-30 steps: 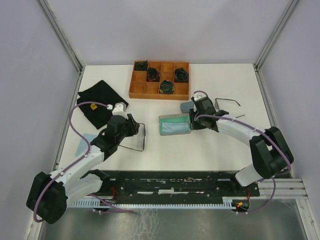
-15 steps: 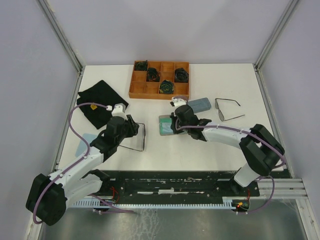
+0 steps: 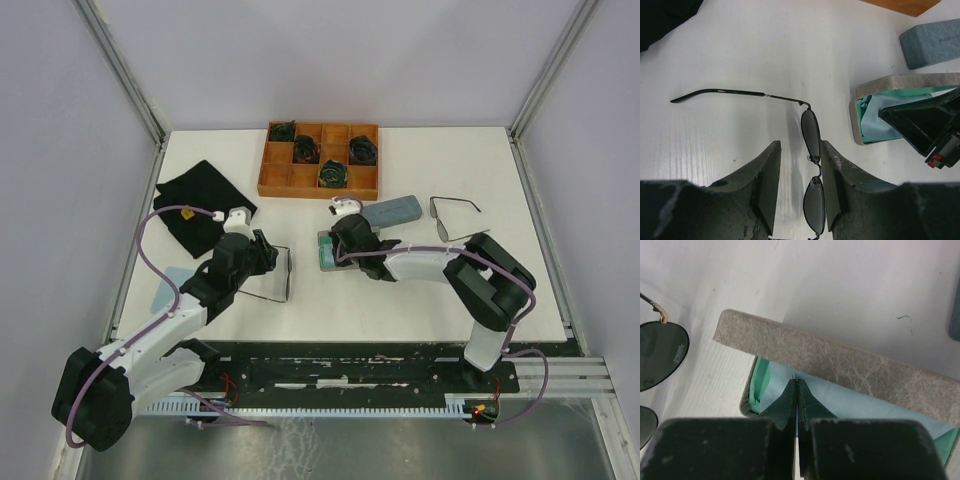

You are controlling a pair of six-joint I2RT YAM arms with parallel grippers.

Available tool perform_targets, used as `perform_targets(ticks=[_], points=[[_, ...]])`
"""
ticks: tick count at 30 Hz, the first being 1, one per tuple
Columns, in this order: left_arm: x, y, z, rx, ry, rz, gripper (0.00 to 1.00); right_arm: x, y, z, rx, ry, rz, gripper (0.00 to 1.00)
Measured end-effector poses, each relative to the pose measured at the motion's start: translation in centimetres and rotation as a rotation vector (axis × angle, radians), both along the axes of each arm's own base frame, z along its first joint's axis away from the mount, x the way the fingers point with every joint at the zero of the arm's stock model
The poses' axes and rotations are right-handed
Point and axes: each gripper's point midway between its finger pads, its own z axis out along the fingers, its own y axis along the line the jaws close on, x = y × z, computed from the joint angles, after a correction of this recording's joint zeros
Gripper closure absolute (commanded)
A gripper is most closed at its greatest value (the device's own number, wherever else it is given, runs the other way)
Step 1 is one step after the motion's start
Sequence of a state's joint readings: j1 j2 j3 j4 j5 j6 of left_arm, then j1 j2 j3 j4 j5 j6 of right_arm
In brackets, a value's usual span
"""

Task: Organize the sunglasses
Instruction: Adjust the glasses cleaning cloth in the sunglasses case.

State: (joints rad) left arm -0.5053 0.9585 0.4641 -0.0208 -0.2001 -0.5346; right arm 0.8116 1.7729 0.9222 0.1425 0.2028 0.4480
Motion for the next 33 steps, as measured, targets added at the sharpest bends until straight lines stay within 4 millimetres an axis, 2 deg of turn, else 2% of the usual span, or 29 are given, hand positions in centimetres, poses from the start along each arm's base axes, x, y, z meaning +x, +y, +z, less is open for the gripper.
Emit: perform_targets(ticks=[7,14,18,24,28,33], points=[[0.0,0.0,0.0,0.000,0.000,0.000,0.55,1.1,1.0,-0.2,0.008,-0.013,-0.005,1.00],[-0.1,0.0,0.1,-0.002,-0.003,0.000,0.56,0.9,0.9,-1.4,-0.007,0.012,-0.009,1.00],[-0.2,0.1,0.0,-0.003,-0.006,0.000,0.56,0.9,1.0,-1.5,-0.006,0.017,-0.008,0.93],[-0.3,0.2,-0.1,-0.001,-0.002,0.000,0.55,0.8,0.9,-1.3,-0.010,0.016,-0.001,0.72],[-0.4,0.2,-0.2,0.002,0.004,0.000,0.54,0.5,0.6,0.6,-0.007,-0.001,0.013,0.66],[-0.7,0.4,-0.3,0.006,0.013,-0.001,0.53,0.3,0.6,6.4,0.063,-0.082,0.035,0.62]])
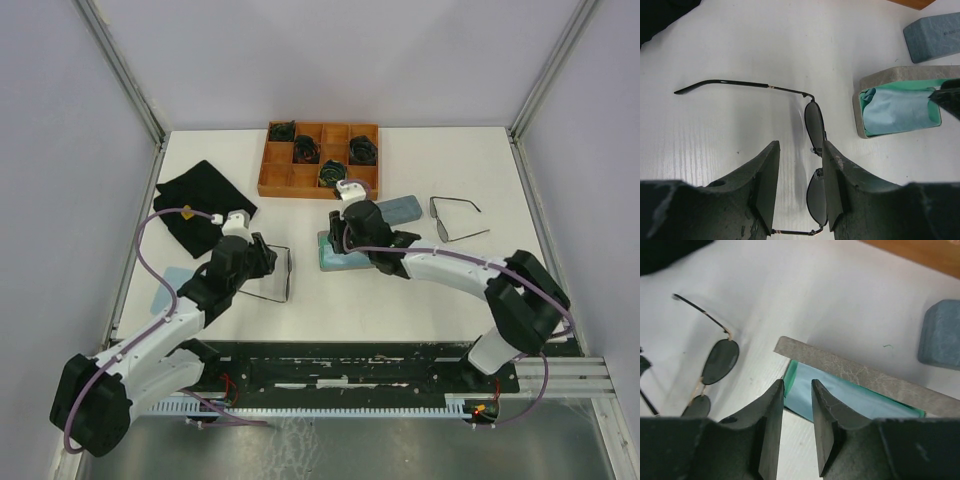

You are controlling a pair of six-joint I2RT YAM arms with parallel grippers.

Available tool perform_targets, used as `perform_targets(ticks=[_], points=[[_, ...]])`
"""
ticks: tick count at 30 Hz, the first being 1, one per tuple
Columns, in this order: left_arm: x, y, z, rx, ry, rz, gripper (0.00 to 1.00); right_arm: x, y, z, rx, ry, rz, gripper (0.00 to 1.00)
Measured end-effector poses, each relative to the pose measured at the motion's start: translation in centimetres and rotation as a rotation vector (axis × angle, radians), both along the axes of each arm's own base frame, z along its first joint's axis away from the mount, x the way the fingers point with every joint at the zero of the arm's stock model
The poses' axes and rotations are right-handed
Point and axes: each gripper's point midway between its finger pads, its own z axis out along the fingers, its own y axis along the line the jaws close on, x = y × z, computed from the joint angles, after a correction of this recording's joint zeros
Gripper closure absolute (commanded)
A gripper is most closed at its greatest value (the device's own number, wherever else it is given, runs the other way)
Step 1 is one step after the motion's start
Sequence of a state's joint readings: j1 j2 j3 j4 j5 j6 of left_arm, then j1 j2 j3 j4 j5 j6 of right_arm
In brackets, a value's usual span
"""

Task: Organize the sunglasses
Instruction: Adjust the glasses cleaning cloth in the sunglasses case, then pick up the sunglasses from the center of the board.

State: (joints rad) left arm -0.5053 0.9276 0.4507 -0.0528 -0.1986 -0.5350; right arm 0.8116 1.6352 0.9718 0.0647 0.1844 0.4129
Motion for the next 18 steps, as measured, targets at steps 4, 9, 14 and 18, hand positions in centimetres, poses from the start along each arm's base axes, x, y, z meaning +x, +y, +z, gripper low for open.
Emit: perform_targets(ticks=[4,9,14,18], points=[[-0.3,0.1,0.1,-0.002,0.005,0.001,0.53,-0.7,-0.6,3.8,0.042,-0.051,0.017,0.60],[-1.1,1.0,-0.4,-0.006,0.048,0.053,0.53,-2.8,-1.5,3.9,0.013,-0.027,0.091,0.55],[-2.3,2.8,-0.5,-0.008,0.079,0.152,0.53,-4.9,-1.4,1.8,-0.096,0.075,0.242,0.51],[-2.9,4.0,0.5,-0.035,0.060,0.219,0.52,-4.3,1.7,2.9,-0.101,0.100,0.375,0.49]])
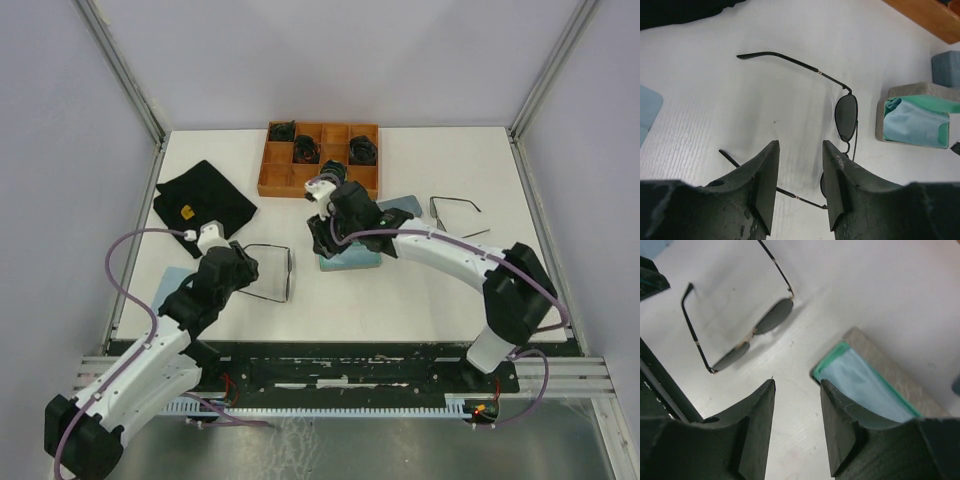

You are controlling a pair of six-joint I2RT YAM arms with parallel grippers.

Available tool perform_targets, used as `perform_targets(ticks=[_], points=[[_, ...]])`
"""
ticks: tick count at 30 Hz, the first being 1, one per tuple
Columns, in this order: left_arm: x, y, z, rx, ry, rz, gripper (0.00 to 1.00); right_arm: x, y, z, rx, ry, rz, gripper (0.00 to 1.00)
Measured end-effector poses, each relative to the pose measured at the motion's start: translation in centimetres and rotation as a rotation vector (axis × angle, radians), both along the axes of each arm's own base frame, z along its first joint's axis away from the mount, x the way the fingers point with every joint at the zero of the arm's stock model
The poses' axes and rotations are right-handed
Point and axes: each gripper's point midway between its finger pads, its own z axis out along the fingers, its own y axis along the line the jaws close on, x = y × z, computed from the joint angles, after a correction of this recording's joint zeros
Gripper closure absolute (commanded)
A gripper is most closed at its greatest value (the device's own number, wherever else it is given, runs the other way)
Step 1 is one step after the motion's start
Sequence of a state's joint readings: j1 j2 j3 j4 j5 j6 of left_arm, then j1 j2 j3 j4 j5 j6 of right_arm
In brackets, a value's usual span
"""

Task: Organize the sunglasses
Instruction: Pick up the sunglasses from the center of the board.

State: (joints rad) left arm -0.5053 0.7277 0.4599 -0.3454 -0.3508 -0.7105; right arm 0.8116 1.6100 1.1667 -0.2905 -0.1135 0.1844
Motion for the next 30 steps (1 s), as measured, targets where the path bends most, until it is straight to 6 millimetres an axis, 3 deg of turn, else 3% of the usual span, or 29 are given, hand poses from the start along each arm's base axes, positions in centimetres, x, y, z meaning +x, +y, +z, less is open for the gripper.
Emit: perform_targets(ticks=[5,12,17,22,30], points=[[-0.9,1.3,1.3,-0.025,-0.036,0.062,0.52,1.8,4.9,1.2,0.019,0.007,0.166,0.46],[-1.6,2.0,2.4,-0.051,-0.074,0.086,0.52,3.5,9.0,-1.5,-0.028,0.056,0.272,0.46],[-1.7,2.0,2.1,-0.044,-0.060,0.084,0.52,4.2,9.6,-3.3,-0.081,0.084,0.242,0.49],[-1.7,1.9,1.8,-0.041,-0.048,0.079,0.52,5.8,8.9,-3.5,-0.119,0.068,0.055,0.51],[-1.7,1.6,1.5,-0.039,-0.028,0.065,0.51,3.9,5.6,-2.8,-0.154,0.093,-0.274,0.48]])
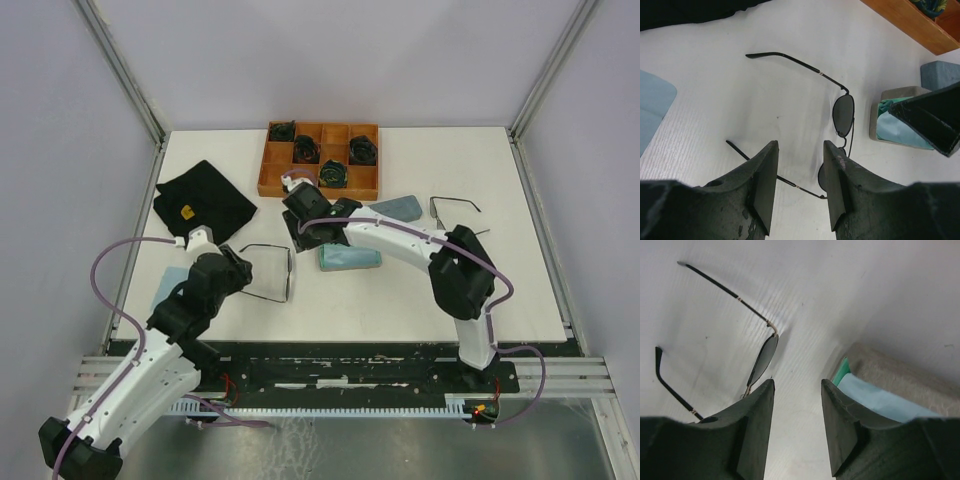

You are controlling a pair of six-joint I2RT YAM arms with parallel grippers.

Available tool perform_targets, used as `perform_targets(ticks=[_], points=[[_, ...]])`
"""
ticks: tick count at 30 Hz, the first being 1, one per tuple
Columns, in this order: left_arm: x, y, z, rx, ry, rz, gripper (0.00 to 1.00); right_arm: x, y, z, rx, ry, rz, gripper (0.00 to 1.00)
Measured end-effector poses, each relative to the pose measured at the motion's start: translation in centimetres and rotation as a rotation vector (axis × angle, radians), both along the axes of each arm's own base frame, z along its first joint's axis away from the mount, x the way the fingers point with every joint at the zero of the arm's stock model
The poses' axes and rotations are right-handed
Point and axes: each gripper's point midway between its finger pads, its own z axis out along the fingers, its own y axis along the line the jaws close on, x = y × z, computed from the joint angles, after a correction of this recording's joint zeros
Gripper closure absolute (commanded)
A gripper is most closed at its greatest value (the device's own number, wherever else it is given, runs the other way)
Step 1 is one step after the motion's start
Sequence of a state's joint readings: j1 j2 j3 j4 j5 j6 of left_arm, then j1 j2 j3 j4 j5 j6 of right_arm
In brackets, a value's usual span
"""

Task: Organize the sunglasses
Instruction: Pick up the sunglasses from the center of the board.

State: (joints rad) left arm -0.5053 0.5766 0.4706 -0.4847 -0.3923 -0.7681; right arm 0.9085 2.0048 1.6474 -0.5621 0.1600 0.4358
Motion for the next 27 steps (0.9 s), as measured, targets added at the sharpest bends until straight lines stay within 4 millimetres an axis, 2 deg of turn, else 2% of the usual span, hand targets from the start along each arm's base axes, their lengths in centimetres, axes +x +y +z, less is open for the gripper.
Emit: perform_targets(ticks=[7,15,22,27], points=[[0.7,-0.5,1.9,0.005,-0.018,-0.023,0.51,-3.4,0.9,2.4,0.038,-0.024,-0.103,0.44],[1.3,-1.0,3.4,0.040,-0.024,-0.063,0.52,-5.8,2.4,2.4,0.044,-0.024,-0.144,0.44],[1.1,-0.8,3.3,0.078,-0.013,-0.083,0.52,-6.1,3.9,0.8,0.003,-0.030,-0.179,0.47],[0.5,-0.3,3.8,0.084,-0.029,-0.086,0.52,-6.4,3.3,-0.6,-0.041,-0.023,-0.208,0.48]])
